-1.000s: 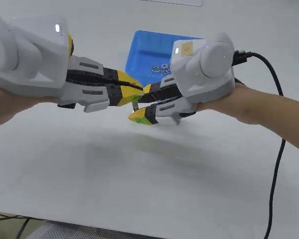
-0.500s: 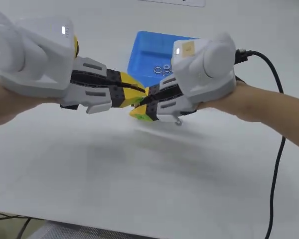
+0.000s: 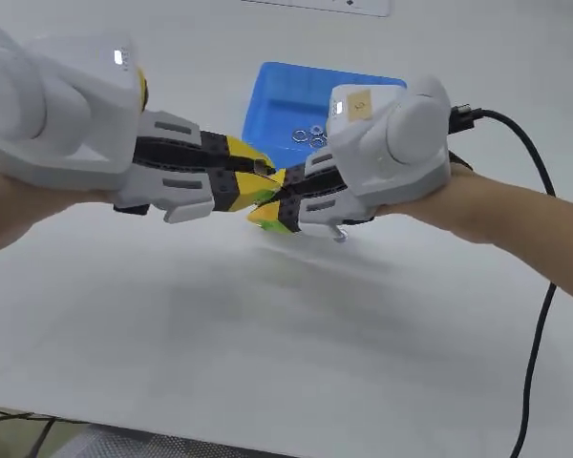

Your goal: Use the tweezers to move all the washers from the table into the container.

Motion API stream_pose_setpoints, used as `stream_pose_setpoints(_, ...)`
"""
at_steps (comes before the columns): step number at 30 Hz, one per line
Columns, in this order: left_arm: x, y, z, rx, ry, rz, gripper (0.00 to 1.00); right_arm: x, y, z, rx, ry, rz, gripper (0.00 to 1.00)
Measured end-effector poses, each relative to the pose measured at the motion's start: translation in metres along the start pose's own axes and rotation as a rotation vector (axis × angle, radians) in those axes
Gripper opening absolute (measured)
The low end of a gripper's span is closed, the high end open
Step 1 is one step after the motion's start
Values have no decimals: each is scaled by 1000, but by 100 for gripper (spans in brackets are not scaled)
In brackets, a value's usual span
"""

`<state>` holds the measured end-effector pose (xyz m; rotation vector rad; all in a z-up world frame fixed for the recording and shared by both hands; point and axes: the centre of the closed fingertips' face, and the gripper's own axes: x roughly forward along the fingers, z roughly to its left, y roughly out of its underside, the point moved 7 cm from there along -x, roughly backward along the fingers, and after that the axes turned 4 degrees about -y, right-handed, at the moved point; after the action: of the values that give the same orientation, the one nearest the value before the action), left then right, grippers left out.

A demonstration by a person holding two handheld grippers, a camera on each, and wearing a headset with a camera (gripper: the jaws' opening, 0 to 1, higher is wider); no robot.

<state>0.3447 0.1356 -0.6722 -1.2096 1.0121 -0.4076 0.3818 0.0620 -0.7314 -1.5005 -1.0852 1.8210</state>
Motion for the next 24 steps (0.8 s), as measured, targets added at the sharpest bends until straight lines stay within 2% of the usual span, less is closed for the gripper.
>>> stream_pose_setpoints(2,-3,-1,-3,-7,0,-23,26,-1,0,1,8,7,-2,9)
stream_pose_setpoints(5,-9,4,-9,2,-20,8,28,-2,-1,5,9,13,-4,9)
stream_pose_setpoints(7,-13,7,-12,-11,-37,12,34,-4,-3,8,10,19,-11,9)
stream_pose_setpoints(10,-20,8,-14,-28,-113,-24,48,-6,-6,11,11,18,-14,9)
stream_pose_setpoints(11,-22,9,-16,-61,-125,-32,51,-6,-7,12,8,22,-9,9)
stream_pose_setpoints(12,-25,12,-19,-88,-135,-26,52,-7,-7,13,3,23,-6,9)
stream_pose_setpoints(14,-31,14,-25,-83,-151,-30,54,-9,-11,15,-3,25,-3,9)
stream_pose_setpoints(20,-47,19,-34,-143,-207,-54,68,-23,-26,17,-18,37,-9,9)
stream_pose_setpoints(24,-53,19,-37,-154,-227,-61,74,-36,-44,17,-14,66,-56,9)
